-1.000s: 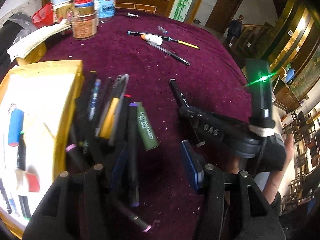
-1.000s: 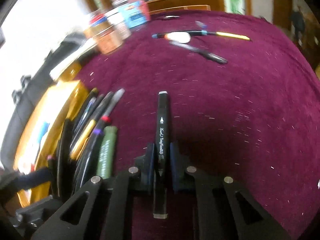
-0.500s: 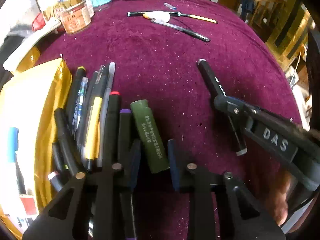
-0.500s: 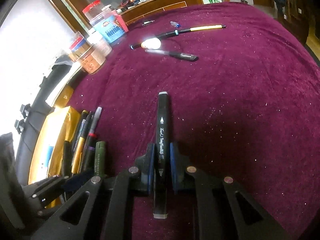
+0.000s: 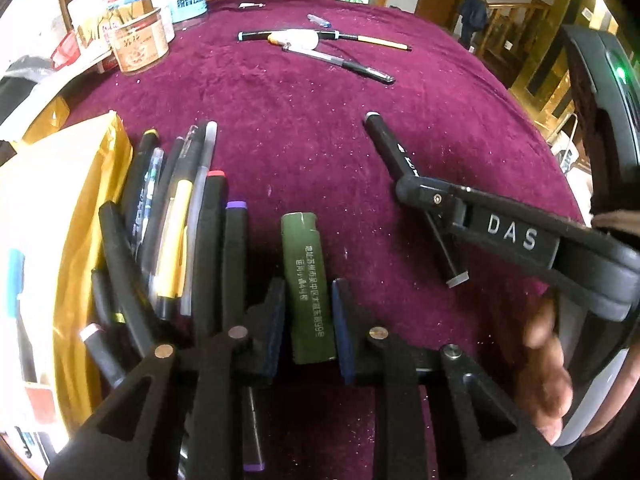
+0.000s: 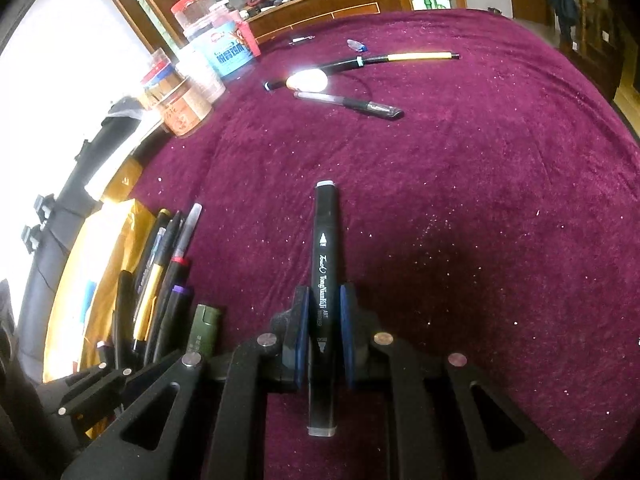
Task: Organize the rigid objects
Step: 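Grasp black marker with right gripper while left gripper grasps green battery, then place green battery and black marker in the white tray, opening both grippers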
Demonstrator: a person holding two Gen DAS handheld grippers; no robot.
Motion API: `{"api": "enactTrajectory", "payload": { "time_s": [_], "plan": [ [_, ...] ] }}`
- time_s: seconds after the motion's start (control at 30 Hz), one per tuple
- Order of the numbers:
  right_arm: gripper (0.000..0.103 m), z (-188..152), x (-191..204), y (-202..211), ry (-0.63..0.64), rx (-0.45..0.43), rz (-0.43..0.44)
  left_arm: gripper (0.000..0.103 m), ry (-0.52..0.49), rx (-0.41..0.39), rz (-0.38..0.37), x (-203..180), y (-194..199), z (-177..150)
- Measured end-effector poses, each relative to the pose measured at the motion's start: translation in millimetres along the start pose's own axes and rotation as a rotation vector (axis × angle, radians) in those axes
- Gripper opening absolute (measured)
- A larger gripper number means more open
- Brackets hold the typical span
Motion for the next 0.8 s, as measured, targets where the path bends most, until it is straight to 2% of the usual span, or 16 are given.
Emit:
{"api": "enactTrajectory", "payload": {
  "time_s": [0.17, 0.27, 0.37, 0.53, 0.63, 0.8],
  "plan": [
    [0.012, -0.3, 1.5, 1.0, 0.008, -0.003, -0.001, 0.017, 0.057, -0.016, 0.009, 3.2, 3.5, -2.7],
    [0.012, 0.4, 1.5, 1.2, -0.011, -0.015, 0.039, 0.017, 0.071, -0.021, -0.036, 0.2, 10.7, -9.5],
    [0.012, 3.6, 7.7, 5.1, -0.01, -0.044, 0.093, 0.017, 0.085, -0.062, -0.064, 0.8, 24.6, -13.0],
    [0.012, 10.6, 24.8, 15.9, 0.05, -0.111, 0.113, 0.017, 0.128, -0.107, -0.158, 9.6, 70.7, -14.4],
    [0.012, 12.3, 30.6, 19.0, 0.068, -0.128, 0.121, 0.016, 0.175, -0.161, -0.23, 27.5, 109.2, -10.8],
    [0.012, 13.7, 39.5, 22.9, 0.1, -0.153, 0.127, 0.016, 0.293, -0.231, -0.271, 88.8, 161.8, -5.4]
  ]
}}
Point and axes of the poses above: each gripper's, at about its wrist camera, not at the fingertips, and y roughly against the way its jaws point, x to its left, z to its top, the point moved 10 cm from there along -y, roughly the way its jaws point, and after that the axes turned 12 degrees about y, right-handed, at the moved point
